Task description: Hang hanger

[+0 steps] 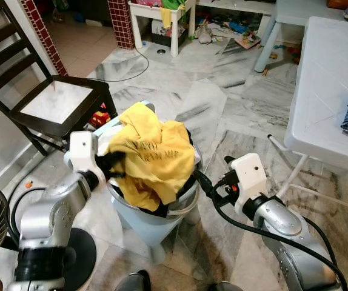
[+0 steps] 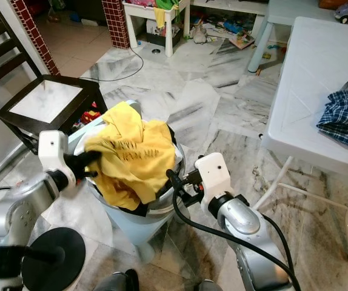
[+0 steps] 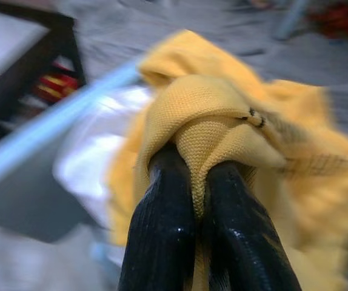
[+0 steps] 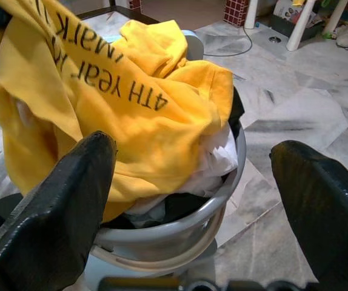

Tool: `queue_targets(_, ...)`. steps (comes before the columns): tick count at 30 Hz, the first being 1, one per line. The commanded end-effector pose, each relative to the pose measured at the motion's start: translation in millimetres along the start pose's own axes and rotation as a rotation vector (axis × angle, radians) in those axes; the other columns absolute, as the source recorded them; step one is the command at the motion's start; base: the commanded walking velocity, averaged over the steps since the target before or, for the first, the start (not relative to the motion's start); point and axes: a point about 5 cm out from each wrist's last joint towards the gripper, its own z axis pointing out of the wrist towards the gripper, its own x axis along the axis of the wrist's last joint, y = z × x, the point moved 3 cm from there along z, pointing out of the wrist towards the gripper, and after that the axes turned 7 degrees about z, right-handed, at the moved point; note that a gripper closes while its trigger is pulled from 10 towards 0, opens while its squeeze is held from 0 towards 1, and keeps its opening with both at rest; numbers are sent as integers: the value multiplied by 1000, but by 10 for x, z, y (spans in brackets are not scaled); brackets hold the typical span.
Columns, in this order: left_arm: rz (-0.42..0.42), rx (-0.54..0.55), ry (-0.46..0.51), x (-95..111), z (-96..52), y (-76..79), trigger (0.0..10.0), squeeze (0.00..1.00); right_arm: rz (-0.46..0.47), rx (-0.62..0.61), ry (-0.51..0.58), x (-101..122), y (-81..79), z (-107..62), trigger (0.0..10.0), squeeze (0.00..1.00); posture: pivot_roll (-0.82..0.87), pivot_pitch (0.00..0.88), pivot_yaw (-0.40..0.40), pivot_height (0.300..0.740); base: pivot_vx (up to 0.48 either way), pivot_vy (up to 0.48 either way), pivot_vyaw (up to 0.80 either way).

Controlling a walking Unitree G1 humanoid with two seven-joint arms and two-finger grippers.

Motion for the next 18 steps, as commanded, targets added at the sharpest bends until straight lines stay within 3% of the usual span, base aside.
queue_targets(1, 48, 73, 0, -13, 3, -132, 10000, 1000, -8, -12, -2, -1, 18, -20, 10000, 0, -88, 150, 18, 740, 0, 0, 0)
queue_targets(5, 56, 46, -43, -157, -29, -89, 10000, 1000, -8, -21, -7, -14, 28, -38, 10000, 0, -85, 157, 19, 740, 0, 0, 0)
queue_targets(8, 108, 43, -53, -272, -64, -38, 10000, 1000, -8, -21, -8, -19, 20, -37, 10000, 0, -80, 159, 18, 740, 0, 0, 0)
queue_targets(18, 72, 118, -42, -595, -310, 149, 10000, 1000, -10, -22, -14, -34, 23, -27, 10000, 0, -69, 159, 12, 740, 0, 0, 0)
